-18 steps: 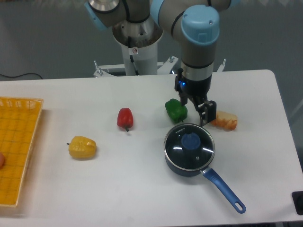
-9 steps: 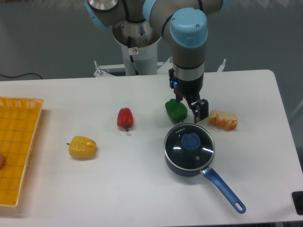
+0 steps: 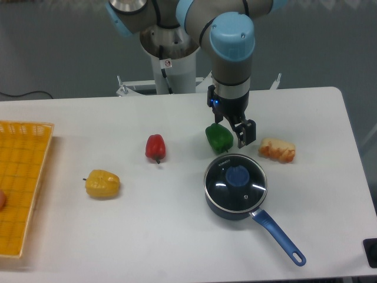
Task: Open the lid
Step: 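Move the gripper from beside the green pepper toward the saucepan lid, then lower the gripper onto the blue knob of the glass lid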
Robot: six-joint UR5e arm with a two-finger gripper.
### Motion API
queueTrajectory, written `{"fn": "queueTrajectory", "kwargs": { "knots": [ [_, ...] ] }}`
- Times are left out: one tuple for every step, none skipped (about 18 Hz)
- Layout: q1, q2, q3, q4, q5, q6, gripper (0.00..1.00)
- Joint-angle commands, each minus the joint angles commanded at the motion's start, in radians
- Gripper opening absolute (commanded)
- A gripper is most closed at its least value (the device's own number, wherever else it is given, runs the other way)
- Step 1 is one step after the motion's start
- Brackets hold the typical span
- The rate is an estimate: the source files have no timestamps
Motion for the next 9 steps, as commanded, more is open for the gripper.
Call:
{"fn": "queueTrajectory", "kwargs": {
  "knots": [
    [-0.003,-0.003,0.003,-0.002,0.026,0.0,1.0],
    [-0.008,-0.014,0.0,-0.003,0.043,0.009,1.0],
    [-0.017,-0.028,0.002,0.0,0.051,0.021,1.0],
    [-0.021,-0.041,0.012,0.0,0.052,0.028,1.0],
    [-0.023,-0.058,0.029,0.002,0.054,0.037,1.0],
    [-0.029,-0.083,0.05,0.0,0.065,0.054,1.0],
    [-0.046,-0.107,0.066,0.0,0.1,0.061,1.0],
    [-0.067,-0.126,0.083,0.002,0.139,0.066,1.0],
    [-0.092,-0.139,0.103,0.002,0.164,0.068,1.0]
  ]
}}
